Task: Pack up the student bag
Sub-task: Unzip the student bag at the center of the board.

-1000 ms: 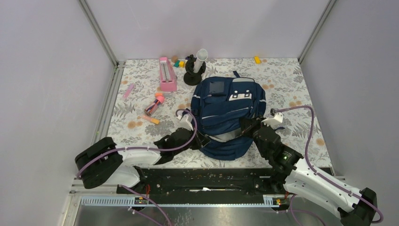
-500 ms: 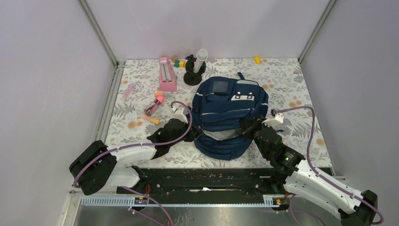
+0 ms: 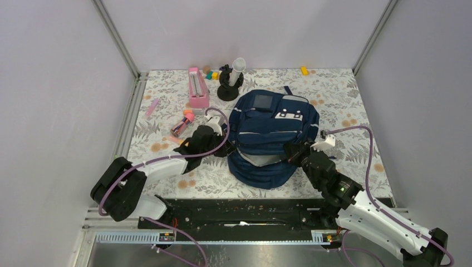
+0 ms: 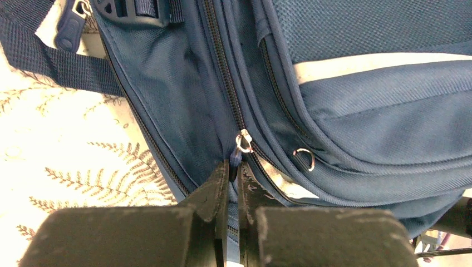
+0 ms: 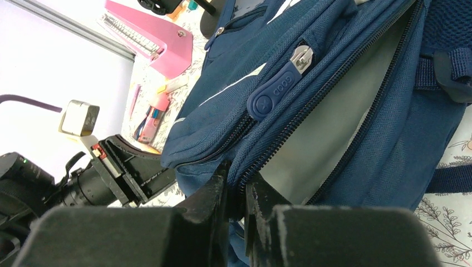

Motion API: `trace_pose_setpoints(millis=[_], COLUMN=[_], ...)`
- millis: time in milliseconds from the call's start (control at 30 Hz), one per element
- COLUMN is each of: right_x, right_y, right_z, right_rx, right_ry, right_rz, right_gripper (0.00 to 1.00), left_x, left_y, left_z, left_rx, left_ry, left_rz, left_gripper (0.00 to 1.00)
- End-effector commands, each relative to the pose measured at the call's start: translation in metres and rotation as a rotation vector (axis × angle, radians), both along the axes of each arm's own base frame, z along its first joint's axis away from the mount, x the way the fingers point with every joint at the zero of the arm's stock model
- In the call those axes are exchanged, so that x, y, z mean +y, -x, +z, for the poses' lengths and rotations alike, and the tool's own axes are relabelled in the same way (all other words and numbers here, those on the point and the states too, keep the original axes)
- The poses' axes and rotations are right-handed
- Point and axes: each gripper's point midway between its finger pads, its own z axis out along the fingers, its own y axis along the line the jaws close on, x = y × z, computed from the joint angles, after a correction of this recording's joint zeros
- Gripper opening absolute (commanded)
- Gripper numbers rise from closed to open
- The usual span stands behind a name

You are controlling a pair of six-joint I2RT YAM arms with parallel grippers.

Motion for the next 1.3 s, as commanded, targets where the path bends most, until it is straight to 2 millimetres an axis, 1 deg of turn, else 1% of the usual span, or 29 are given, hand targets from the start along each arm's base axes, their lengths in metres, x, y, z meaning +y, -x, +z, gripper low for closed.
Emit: trace_pose_setpoints(millis=[0, 167, 400, 733, 833, 933, 1000, 1133, 1267], right_x=[-0.012, -0.011, -0.009, -0.006, -0.003, -0.003, -0.005, -0.006, -0.004], right_y=[-0.005, -0.004, -0.004, -0.006, -0.007, -0.008, -0.010, -0.011, -0.010], right_z=[0.042, 0.046, 0.044, 0.043, 0.043, 0.045, 0.049, 0.065, 0.074], right_rx=[-0.095, -0.099, -0.093, -0.083, -0.082, -0.084, -0.096, -0.130, -0.143], right_ry=[-0.050, -0.059, -0.063, -0.054, -0.056, -0.053, -0.057, -0.071, -0.080], right_rz=[-0.047, -0.043, -0.039, -0.031, -0.023, -0.032, -0.041, -0.046, -0.034], right_gripper=[0.00, 0.00, 0.00, 0.00, 0.00, 0.00, 0.00, 0.00, 0.00], left_x=[0.024, 0.030, 0.037, 0.032, 0.030, 0.035, 0.037, 0.038, 0.027], left_y=[-0.048, -0.068, -0.094, -0.126, -0.139, -0.144, -0.148, -0.158, -0.168], left_z=[0.017, 0.020, 0.024, 0.021, 0.022, 0.019, 0.020, 0.022, 0.031], left_rx=[-0.113, -0.120, -0.120, -0.103, -0.116, -0.103, -0.115, -0.129, -0.157], left_ry=[-0.076, -0.102, -0.136, -0.235, -0.265, -0.282, -0.285, -0.301, -0.279], left_rz=[0.098, 0.109, 0.114, 0.031, 0.016, 0.025, 0.030, 0.025, -0.010], left_gripper=[0.00, 0.00, 0.00, 0.00, 0.00, 0.00, 0.00, 0.00, 0.00])
